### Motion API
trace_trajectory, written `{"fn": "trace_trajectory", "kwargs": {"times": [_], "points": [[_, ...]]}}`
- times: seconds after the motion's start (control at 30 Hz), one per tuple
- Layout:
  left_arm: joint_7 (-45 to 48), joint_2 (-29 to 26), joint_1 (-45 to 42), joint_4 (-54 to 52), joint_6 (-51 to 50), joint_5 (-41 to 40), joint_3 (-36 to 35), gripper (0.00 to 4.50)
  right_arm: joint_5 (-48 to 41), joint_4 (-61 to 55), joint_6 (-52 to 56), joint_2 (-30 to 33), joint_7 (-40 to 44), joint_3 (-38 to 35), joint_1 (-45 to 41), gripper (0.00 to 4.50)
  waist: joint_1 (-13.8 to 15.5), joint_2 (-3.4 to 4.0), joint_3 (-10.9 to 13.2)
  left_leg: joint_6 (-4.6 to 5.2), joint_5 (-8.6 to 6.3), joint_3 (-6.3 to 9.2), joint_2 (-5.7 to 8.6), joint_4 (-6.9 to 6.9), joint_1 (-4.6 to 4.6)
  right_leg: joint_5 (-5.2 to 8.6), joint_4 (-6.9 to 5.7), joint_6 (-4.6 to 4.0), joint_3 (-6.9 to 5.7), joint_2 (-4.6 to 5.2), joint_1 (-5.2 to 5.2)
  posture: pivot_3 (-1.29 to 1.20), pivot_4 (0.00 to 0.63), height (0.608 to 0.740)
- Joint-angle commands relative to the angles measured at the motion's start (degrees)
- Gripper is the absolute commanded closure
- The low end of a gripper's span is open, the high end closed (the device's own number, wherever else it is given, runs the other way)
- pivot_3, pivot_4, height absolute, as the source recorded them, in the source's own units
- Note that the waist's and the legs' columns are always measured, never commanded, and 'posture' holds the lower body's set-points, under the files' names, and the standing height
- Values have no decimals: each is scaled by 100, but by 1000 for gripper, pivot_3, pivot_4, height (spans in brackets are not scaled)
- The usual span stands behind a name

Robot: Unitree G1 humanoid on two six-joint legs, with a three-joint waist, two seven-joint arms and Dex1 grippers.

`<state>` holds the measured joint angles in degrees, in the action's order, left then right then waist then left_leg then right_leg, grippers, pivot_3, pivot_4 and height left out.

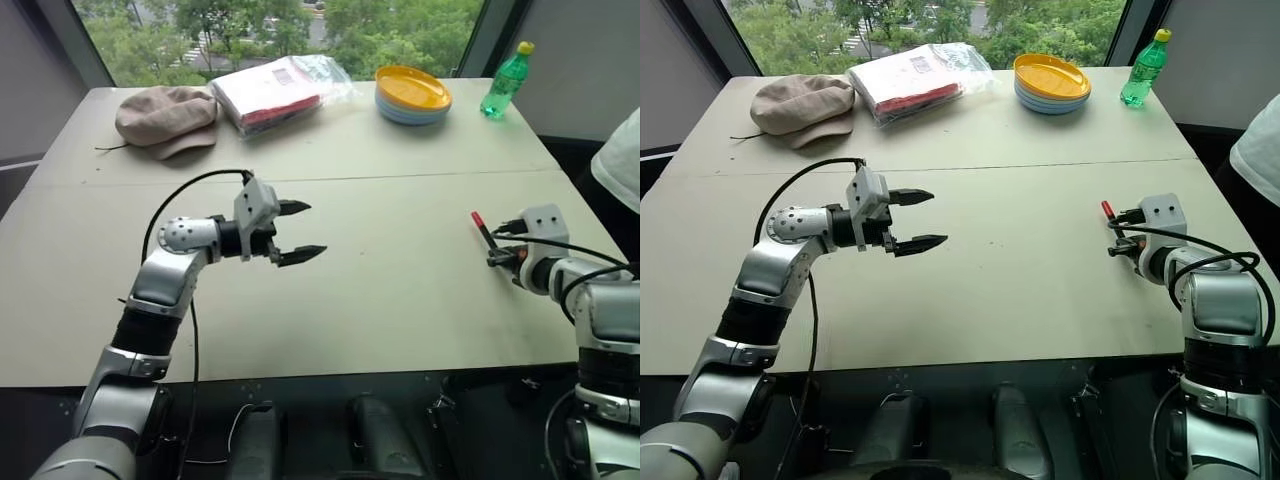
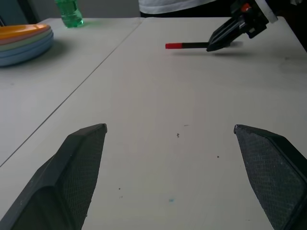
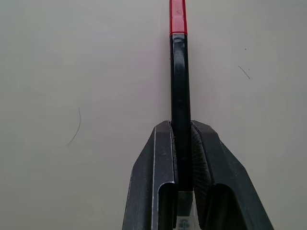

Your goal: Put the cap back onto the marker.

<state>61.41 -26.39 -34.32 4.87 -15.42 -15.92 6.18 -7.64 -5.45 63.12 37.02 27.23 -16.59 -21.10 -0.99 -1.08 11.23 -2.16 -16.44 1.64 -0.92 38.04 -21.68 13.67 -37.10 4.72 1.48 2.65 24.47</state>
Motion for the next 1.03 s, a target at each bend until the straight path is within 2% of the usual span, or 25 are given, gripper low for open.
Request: {"fn": "trace_trajectory", "kwargs": {"times": [0.03, 0.33, 0.4, 0.43, 0.63, 0.67, 1.03], "points": [[93, -21, -149, -191, 15, -203, -81, 48, -103, -220, -37, 96, -50, -58, -24, 4500, -1, 0, 0, 0, 0, 0, 0, 0, 0, 0, 0, 0, 0, 0, 0, 0, 150, 740], [13, -14, -347, -472, -347, -607, -234, 48, -209, -104, -63, 220, -69, -10, -100, 4500, -3, 0, 0, 0, 0, 1, 0, 0, -1, 0, 1, 0, 0, 0, 0, 0, 150, 740], [2, -25, -351, -535, -400, -661, -247, 0, -214, -66, -83, 265, -73, -5, -127, 3531, -1, 0, 0, 0, 0, 1, 0, 0, -1, 0, 1, 0, 0, 0, 0, 0, 150, 740], [1, -30, -342, -545, -404, -667, -243, 0, -221, -51, -88, 285, -72, -4, -136, 3313, 0, 0, 0, 0, 0, 1, 0, 0, -1, 0, 0, 0, 0, 0, 0, 0, 150, 740], [-25, -15, -300, -492, -340, -643, -162, 0, -286, -69, -64, 366, -82, -14, -154, 197, 1, 0, 0, 0, 0, 1, 0, 0, -1, 0, 1, 0, 0, 0, 0, 0, 150, 740], [-16, -9, -298, -454, -315, -622, -141, 0, -299, -105, -31, 386, -85, -34, -170, 51, 1, 0, 0, 0, 0, 1, 0, 0, -2, 0, 1, 0, 0, 0, 0, 0, 150, 740], [298, 51, -499, 97, -45, -479, 71, 0, -765, -1408, 957, 1011, 126, -521, 52, 51, 11, 0, 0, 0, 0, 2, 0, 1, -3, 1, 3, 1, -1, -1, 0, 0, 150, 740]]}}
